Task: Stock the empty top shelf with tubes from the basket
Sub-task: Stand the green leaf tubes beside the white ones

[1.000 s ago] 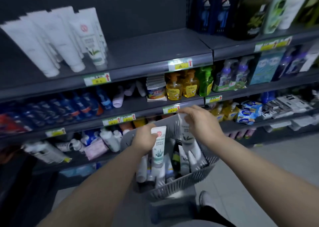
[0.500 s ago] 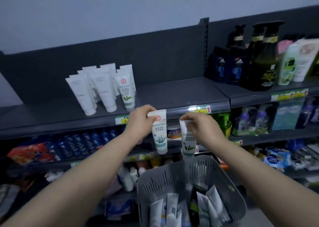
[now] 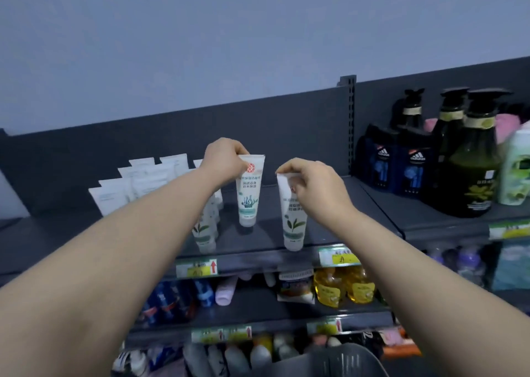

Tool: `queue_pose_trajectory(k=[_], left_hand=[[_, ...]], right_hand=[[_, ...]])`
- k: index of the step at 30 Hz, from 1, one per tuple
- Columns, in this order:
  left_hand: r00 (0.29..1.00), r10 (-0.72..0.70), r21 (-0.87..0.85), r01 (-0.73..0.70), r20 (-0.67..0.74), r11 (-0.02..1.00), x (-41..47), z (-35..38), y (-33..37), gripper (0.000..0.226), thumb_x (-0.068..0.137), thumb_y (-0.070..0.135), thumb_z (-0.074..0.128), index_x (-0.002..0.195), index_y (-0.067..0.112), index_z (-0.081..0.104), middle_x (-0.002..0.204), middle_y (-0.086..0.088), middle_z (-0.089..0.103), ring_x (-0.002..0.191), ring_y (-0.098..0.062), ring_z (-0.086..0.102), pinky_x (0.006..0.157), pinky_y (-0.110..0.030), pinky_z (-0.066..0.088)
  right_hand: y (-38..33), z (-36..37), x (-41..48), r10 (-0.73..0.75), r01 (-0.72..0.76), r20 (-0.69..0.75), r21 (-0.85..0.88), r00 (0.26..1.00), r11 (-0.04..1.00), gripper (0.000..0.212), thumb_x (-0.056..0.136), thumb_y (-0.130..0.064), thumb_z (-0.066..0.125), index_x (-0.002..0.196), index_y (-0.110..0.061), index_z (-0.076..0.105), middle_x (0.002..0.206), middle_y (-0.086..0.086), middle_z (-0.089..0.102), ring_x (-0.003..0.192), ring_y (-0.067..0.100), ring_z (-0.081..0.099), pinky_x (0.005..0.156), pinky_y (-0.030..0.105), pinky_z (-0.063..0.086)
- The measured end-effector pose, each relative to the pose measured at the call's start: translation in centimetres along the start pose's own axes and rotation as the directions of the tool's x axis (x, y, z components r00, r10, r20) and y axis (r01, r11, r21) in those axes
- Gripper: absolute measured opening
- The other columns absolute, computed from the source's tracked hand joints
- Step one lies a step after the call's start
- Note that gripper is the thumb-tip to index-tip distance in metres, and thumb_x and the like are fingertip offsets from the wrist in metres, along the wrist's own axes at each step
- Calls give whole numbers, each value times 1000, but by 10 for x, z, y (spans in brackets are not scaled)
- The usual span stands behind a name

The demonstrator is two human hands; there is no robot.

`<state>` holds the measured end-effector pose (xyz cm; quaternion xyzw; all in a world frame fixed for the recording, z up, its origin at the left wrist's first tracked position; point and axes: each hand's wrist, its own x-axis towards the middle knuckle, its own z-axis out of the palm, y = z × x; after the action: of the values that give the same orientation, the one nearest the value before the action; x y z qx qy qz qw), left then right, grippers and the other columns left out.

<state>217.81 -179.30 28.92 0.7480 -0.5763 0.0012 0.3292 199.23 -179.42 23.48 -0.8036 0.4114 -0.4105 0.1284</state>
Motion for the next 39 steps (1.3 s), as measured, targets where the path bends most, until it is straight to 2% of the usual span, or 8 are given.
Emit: queue_pose_trajectory(k=[4,7,11,20,23,26,30,39], left_hand=[[994,-11,92,1,111,996,51,12,-17,14,79,3,66,86,13,72,96,0,70,91,-18,65,78,-31,56],[981,40,196,-78,188,978,85,20,-30,11,83,3,62,83,13,67,99,-2,68,88,-18,61,69,-28,48],[965,93,271,-161,247,949,121,32,-50,13,86,4,59,83,16,63,104,-4,67,88,-18,56,70,-27,45],[941,154,243,-232,302,942,150,39,-80,12,84,4,62,89,14,67,97,-1,65,91,-20,59,76,-30,50],[949,210,185,-256,236,949,152,23,-81,24,87,3,56,107,12,66,110,-2,63,105,-21,59,86,-28,48],[967,230,142,-244,109,959,155,2,-85,35,89,0,50,119,15,60,127,-3,57,115,-23,55,86,-28,45],[972,234,116,-234,13,965,152,-18,-96,39,88,-2,45,120,15,58,129,-3,56,116,-22,53,91,-31,46],[971,237,70,-235,-23,970,131,-38,-103,38,91,1,43,124,14,55,129,-3,54,120,-22,50,98,-36,46]], right_hand=[[5,25,35,7,-7,-15,-2,1000,1000,34,90,-10,47,103,-37,65,95,-7,69,99,18,53,82,37,47],[7,46,54,44,-44,-19,-10,999,999,36,89,-10,48,103,-39,64,96,-7,69,98,16,54,81,37,48],[10,73,73,90,-90,-11,-17,996,996,35,89,-12,48,103,-40,63,95,-8,69,98,15,55,80,37,50],[9,120,103,143,-143,7,-21,990,990,36,86,-13,48,99,-44,62,96,-8,68,94,16,59,77,36,52],[-1,131,112,128,-127,52,-35,990,991,33,90,-13,46,102,-38,64,87,-6,67,83,17,53,68,31,46],[-13,143,124,96,-93,62,-44,993,995,32,91,-13,44,103,-35,64,86,-2,67,83,20,53,69,34,47],[-25,155,133,80,-72,102,-77,992,994,35,90,-9,43,105,-33,63,93,-4,65,89,22,54,73,36,48],[-35,165,134,85,-54,132,-218,988,974,45,90,-2,41,123,-30,55,109,-3,54,114,23,42,88,40,42]])
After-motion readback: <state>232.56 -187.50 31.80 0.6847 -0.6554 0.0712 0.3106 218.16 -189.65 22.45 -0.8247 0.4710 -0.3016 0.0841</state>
